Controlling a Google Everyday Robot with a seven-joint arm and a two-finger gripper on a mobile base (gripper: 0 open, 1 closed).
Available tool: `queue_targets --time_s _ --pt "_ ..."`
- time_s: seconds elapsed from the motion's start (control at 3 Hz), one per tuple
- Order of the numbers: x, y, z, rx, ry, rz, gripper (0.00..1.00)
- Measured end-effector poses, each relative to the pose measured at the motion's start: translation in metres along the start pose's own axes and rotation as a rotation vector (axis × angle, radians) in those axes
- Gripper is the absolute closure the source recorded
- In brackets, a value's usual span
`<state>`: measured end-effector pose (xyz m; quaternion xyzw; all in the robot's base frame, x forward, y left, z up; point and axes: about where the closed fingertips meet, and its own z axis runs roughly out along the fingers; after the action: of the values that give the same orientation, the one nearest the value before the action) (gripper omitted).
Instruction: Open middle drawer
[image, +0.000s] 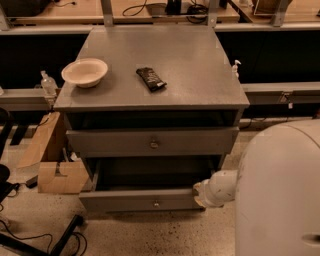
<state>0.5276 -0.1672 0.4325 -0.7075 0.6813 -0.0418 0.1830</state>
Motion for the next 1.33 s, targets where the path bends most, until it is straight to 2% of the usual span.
queue_targets --time_s 0.33,0.67,1.0,1.33 --pt "0.0 0.0 0.0 0.0 0.0 0.0 1.0" --pt "0.0 0.0 0.0 0.0 0.0 0.0 1.0" --pt "0.003 0.026 -0.009 -0.05 -0.012 0.011 1.0" --pt "0.003 0.025 -0.008 -0.05 -0.012 0.011 1.0"
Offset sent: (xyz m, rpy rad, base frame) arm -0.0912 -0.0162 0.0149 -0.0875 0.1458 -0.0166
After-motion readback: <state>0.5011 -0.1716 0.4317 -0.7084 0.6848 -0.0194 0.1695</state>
